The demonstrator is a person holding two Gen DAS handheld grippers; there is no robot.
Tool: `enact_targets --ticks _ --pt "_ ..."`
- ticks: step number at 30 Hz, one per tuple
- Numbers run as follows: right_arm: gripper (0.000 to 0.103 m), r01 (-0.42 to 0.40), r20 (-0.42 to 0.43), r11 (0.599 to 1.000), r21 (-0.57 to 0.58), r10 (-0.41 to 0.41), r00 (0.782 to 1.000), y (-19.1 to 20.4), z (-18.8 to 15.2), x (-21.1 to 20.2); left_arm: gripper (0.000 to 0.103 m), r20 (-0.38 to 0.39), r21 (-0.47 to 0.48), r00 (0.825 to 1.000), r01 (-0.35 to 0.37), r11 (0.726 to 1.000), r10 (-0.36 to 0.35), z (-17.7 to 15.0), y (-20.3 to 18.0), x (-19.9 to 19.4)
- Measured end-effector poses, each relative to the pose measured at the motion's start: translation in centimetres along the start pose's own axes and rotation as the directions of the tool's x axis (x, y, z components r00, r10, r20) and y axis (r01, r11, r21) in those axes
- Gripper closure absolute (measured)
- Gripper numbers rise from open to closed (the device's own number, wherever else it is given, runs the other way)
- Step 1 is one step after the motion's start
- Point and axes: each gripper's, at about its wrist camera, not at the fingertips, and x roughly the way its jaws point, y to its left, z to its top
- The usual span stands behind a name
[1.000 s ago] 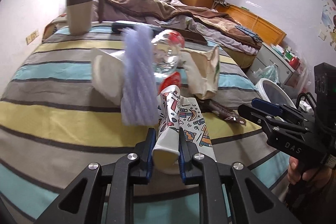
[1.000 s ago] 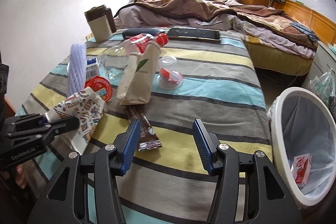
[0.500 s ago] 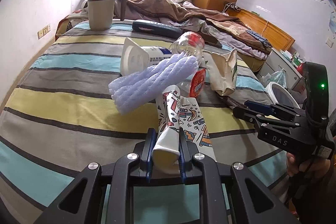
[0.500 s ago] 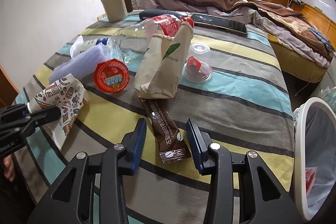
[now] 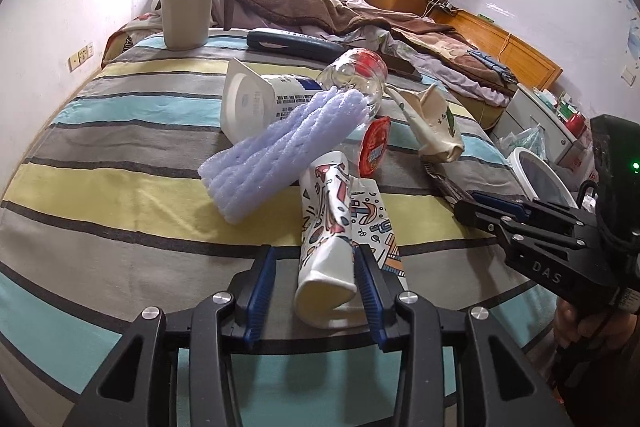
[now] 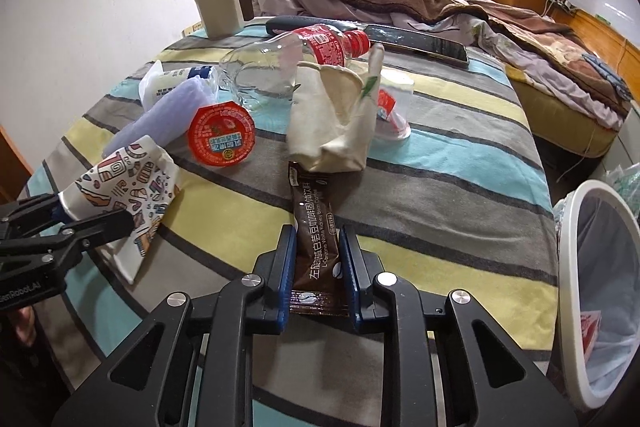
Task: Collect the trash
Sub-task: 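Carry the paper cup and brown sachet over the trash bin with both grippers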
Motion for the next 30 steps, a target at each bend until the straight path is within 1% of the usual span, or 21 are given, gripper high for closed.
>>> enact_targets --ticks 2,4,5,6,8,13,20,22,30 --pt "0.079 -0.011 0.003 1.000 0.014 0.011 1.000 -0.1 -0.2 -0.2 0.063 0.006 -0.019 1.000 0.001 1.000 -0.001 -0.1 0.1 -0.1" --pt "0.079 -0.013 0.007 1.000 0.023 0.013 1.000 0.0 -0.3 -0.4 0.071 0.009 -0.013 1.000 -0.005 1.000 0.005 -0.1 0.0 -0.1" --pt "0.079 -0.015 0.013 0.999 0.028 0.015 1.000 0.0 -0.4 -0.6 0.079 0.009 -0.009 1.000 -0.001 1.000 0.001 -0.2 -0.1 -0.1" --pt "0.080 -0.020 0.018 0.999 0.032 0.020 1.000 0.0 -0.5 -0.8 0.081 0.011 -0.004 1.000 -0.003 1.000 0.003 -0.2 -0.3 -0.2" --pt "0.080 -0.030 0.027 0.999 0.036 0.029 0.999 0.1 -0.8 -1.1 0.082 0.021 0.010 1.000 -0.022 1.000 0.022 -0.3 -0.7 -0.5" --pt "0.080 -0.037 0.030 0.998 0.042 0.036 0.999 0.1 -1.4 -1.4 0.083 0.033 0.025 0.999 -0.020 0.999 0.019 -0.7 -1.4 -1.1" --pt "0.080 -0.047 0.073 0.997 0.068 0.042 0.996 -0.4 -1.9 -3.0 0.083 0.056 0.063 0.998 -0.020 0.998 0.016 -0.7 -3.1 -2.4" --pt "0.080 -0.043 0.089 0.996 0.075 0.036 0.995 -0.6 -2.0 -3.6 0.083 0.067 0.079 0.998 -0.023 0.997 0.018 -0.7 -3.7 -2.9" --pt "0.080 -0.011 0.161 0.994 0.111 -0.007 0.987 -2.1 -2.4 -6.2 0.083 0.103 0.132 0.995 -0.001 0.991 -0.012 -0.1 -6.5 -4.1"
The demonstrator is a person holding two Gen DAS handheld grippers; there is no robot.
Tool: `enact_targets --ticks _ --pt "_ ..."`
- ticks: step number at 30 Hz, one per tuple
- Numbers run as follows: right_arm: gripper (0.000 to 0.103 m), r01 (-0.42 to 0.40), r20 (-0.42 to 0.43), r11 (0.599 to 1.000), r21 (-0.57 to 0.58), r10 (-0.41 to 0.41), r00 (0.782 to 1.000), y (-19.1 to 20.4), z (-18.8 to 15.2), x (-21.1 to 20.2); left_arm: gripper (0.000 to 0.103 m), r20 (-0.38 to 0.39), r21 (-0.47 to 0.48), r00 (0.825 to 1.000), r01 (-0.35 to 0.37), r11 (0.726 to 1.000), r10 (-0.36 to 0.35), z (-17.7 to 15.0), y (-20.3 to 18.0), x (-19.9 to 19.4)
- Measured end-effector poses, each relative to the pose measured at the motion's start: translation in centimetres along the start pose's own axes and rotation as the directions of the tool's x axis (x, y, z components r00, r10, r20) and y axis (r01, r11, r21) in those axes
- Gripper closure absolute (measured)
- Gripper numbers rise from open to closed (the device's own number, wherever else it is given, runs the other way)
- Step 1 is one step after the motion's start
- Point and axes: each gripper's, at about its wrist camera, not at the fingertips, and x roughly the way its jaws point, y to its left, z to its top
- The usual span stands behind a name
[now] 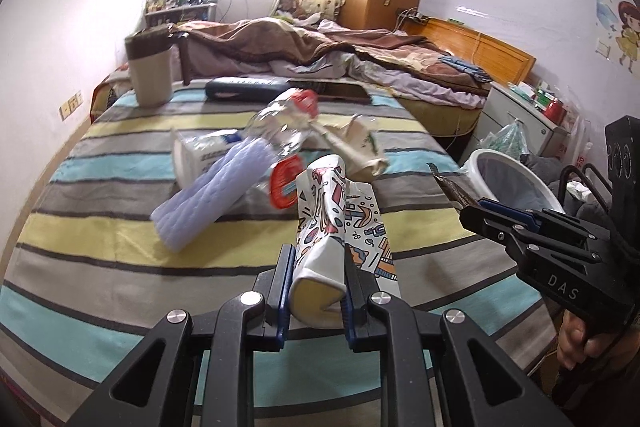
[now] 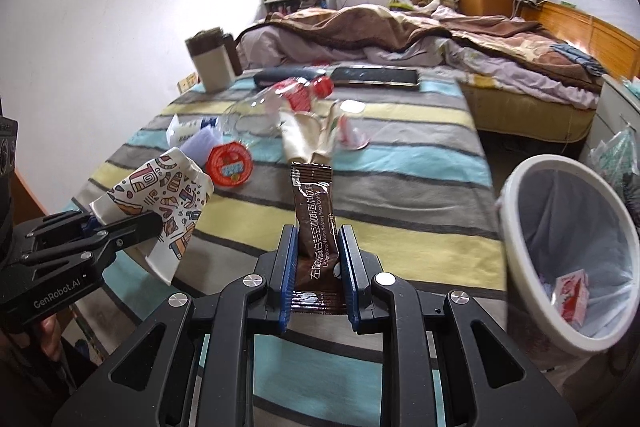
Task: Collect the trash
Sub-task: 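Carry the paper cup and brown sachet over the trash bin with both grippers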
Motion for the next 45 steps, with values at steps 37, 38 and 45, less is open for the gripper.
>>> enact_targets --ticks 37,38,45 --pt "0.080 0.300 0.070 0.914 0.274 -0.330 0.941 -13.8 -1.5 -6.6 0.083 -0.003 0.274 0.967 0.245 0.930 -0.254 6.4 -19.9 5.0" --pt "0.080 0.305 0.066 0.910 0.280 -0.335 0.940 -14.2 -1.6 -6.6 0.082 -0.012 0.276 0.964 0.257 0.926 -0.264 6.5 -20.3 5.5" --pt "0.080 0.350 0.013 0.882 0.315 -0.373 0.928 -16.8 -2.3 -6.2 0.082 -0.038 0.322 0.964 0.262 0.910 -0.265 6.5 -24.0 7.8"
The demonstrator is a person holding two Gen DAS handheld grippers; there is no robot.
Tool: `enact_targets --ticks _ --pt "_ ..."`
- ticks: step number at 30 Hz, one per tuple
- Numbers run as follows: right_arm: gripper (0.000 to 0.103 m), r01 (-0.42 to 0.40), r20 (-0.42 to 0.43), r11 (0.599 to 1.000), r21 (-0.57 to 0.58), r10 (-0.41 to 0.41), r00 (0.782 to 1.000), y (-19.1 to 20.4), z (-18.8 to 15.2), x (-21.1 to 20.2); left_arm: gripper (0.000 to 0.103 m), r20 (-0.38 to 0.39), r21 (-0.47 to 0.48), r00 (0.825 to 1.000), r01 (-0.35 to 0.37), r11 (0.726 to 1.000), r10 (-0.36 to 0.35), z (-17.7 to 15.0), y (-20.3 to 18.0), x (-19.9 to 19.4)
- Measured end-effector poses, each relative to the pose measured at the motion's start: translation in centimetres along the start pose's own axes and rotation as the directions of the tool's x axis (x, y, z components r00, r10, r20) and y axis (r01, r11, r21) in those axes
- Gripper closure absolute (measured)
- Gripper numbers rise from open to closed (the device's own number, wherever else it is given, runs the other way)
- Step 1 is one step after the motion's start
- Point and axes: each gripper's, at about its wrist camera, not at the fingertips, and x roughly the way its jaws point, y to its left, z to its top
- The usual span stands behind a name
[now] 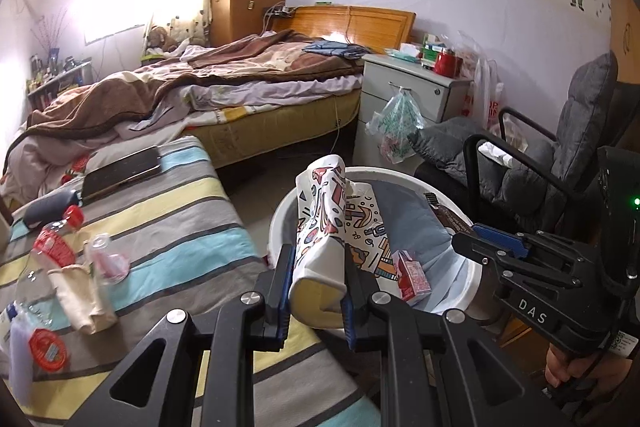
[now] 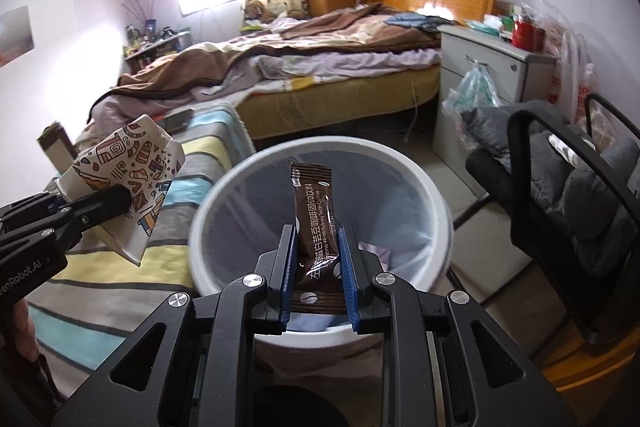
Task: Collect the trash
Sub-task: 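Carry the paper cup and brown sachet over the trash bin with both grippers, then open both grippers to drop the cup and sachet into the bin, then move both grippers back over the bed toward the foam net and paper bag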
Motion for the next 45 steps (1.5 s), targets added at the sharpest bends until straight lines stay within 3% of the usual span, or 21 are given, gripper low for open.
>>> enact_targets --ticks 8,17,19,21,22,25,43,45 --pt "0.080 0.043 -0.043 0.999 -0.025 -0.044 0.998 -0.8 0.1 1.3 0.082 -0.047 -0.003 0.999 0.026 1.000 -0.027 0.4 -0.9 3.4" --pt "0.079 0.072 -0.081 0.997 -0.019 -0.074 0.994 -1.7 0.1 2.7 0.082 -0.054 -0.002 0.998 0.033 0.999 -0.033 0.5 -0.6 4.7" --pt "0.079 0.072 -0.091 0.997 -0.014 -0.073 0.993 -1.9 0.0 2.9 0.076 -0.056 -0.002 0.998 0.039 0.999 -0.039 0.5 -0.6 4.8" --pt "0.078 0.070 -0.090 0.997 -0.016 -0.071 0.993 -1.9 0.0 2.9 0.053 -0.053 -0.007 0.997 0.051 0.999 -0.051 0.4 -0.5 4.6" --pt "0.078 0.070 -0.091 0.997 -0.018 -0.071 0.993 -1.9 0.0 2.8 0.051 -0.049 -0.009 0.997 0.056 0.998 -0.057 0.4 -0.5 4.5" --pt "0.068 0.077 -0.085 0.997 -0.019 -0.078 0.993 -1.8 0.0 2.6 0.051 -0.038 -0.014 0.998 0.059 0.998 -0.060 0.6 -0.5 4.2" --pt "0.066 0.048 -0.026 0.999 -0.025 -0.048 0.998 0.8 0.4 0.8 0.051 0.018 -0.066 1.000 -0.011 0.998 0.012 -0.7 2.9 -1.0" --pt "0.055 0.037 -0.022 0.999 -0.020 -0.037 0.999 1.1 0.5 0.6 0.051 0.026 -0.072 0.999 -0.021 0.997 0.023 -1.0 3.6 -1.8"
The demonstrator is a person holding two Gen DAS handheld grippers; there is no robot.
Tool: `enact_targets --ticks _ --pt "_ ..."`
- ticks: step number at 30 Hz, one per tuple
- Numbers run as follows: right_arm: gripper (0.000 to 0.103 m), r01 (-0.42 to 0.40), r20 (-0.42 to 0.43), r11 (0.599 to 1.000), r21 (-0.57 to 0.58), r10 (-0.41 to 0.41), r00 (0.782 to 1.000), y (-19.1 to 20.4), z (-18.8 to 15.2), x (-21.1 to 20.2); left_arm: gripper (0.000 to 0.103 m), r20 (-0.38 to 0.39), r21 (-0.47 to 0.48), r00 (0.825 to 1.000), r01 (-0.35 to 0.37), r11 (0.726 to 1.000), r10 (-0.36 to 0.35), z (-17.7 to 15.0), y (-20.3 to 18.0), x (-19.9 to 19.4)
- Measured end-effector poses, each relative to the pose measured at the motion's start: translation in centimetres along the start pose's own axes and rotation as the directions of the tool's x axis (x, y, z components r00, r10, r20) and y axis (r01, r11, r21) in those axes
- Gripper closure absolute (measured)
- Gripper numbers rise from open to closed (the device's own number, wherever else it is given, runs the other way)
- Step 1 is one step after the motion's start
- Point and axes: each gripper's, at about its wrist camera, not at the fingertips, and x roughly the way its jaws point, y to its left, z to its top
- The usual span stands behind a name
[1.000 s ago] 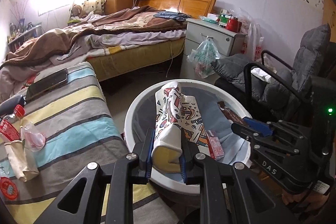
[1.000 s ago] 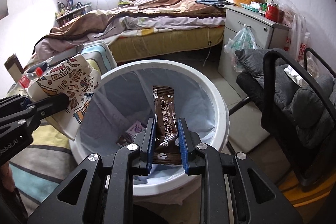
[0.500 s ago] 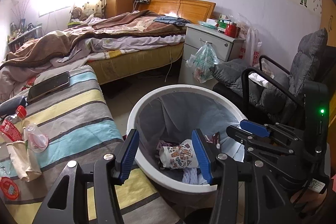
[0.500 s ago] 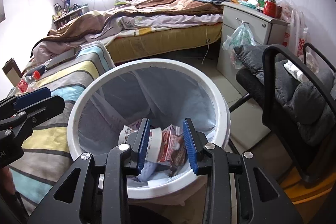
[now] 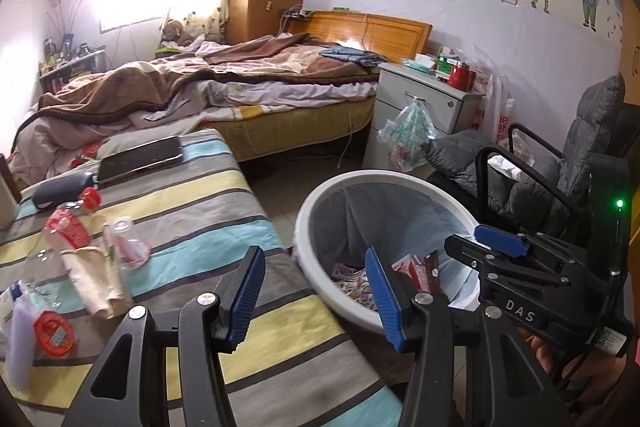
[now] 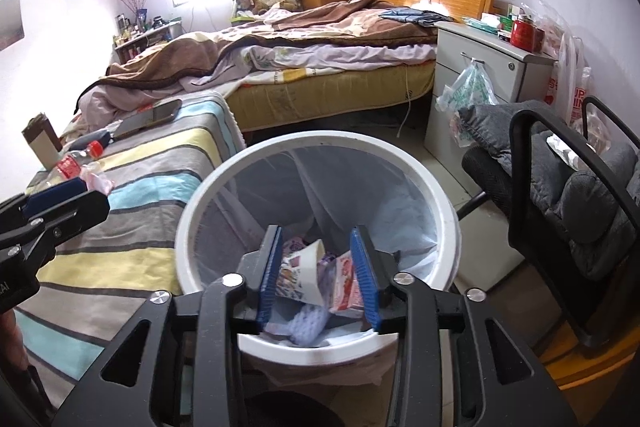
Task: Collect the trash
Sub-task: 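Move both grippers back over the bed toward the foam net and paper bag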
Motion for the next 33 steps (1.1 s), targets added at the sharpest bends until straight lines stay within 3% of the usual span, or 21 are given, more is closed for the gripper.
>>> enact_targets --ticks 16,33 --pt "0.052 -0.082 0.039 0.995 -0.054 0.084 0.996 4.9 -0.1 -1.2 0.051 0.049 -0.092 0.993 -0.105 0.990 0.109 -2.6 6.5 -5.7" --pt "0.052 -0.212 0.003 0.964 -0.159 0.216 0.976 11.4 -0.4 -0.6 0.049 0.017 -0.217 0.948 -0.307 0.927 0.318 -7.3 16.8 -11.1"
